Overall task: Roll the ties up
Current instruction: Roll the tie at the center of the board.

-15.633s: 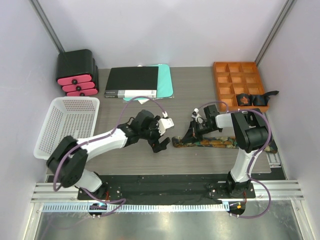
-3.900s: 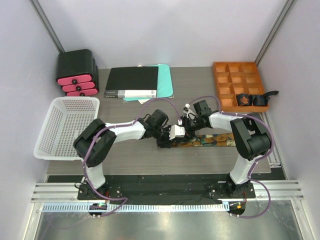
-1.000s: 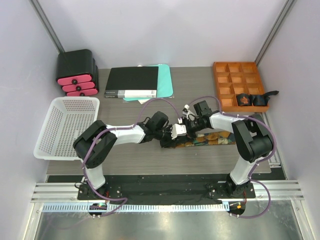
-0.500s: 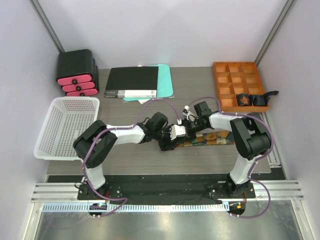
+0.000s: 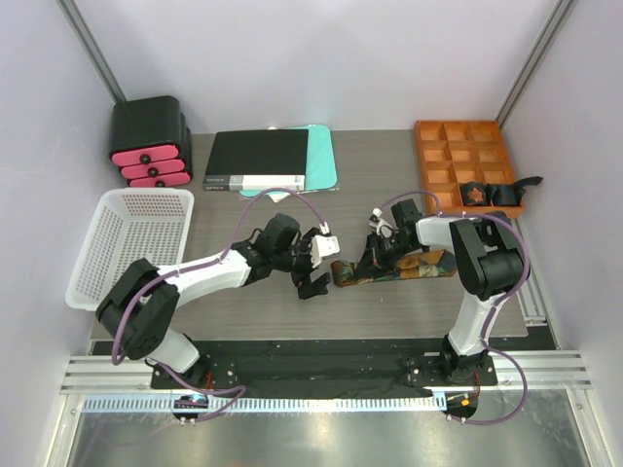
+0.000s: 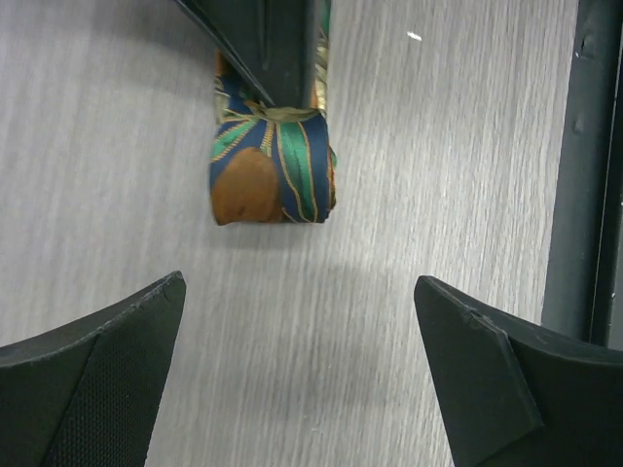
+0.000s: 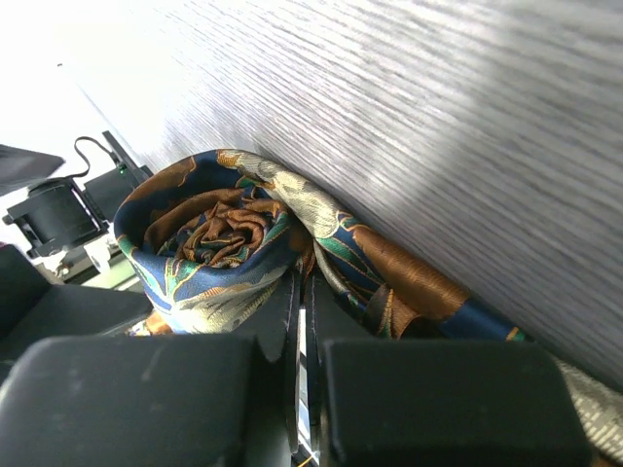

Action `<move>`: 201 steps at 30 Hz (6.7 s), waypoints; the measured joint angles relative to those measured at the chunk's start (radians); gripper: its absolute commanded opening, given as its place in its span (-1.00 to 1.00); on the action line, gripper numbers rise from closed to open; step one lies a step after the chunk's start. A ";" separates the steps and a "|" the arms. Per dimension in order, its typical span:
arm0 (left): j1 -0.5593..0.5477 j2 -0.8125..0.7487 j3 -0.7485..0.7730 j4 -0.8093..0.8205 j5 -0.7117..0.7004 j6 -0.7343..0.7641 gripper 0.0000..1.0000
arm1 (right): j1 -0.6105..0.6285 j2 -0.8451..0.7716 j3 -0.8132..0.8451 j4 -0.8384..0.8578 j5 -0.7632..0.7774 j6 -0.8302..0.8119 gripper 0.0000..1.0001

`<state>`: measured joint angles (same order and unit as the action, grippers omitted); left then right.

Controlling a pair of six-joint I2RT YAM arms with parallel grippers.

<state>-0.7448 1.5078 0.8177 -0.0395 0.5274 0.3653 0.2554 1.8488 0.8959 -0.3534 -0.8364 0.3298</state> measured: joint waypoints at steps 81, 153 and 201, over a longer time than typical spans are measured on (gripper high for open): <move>0.024 -0.017 -0.124 0.167 0.045 -0.044 0.99 | 0.071 0.021 -0.002 0.011 -0.065 0.006 -0.98; -0.026 0.151 -0.083 0.269 0.050 -0.094 0.65 | 0.101 -0.042 -0.015 0.058 0.094 0.027 -0.98; -0.021 0.204 -0.047 0.325 0.053 -0.097 -0.79 | 0.015 0.074 0.153 -0.314 0.092 -0.120 -0.63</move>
<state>-0.7662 1.7115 0.7708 0.2859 0.5808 0.2687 0.2703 1.9232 1.0489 -0.6674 -0.7448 0.2096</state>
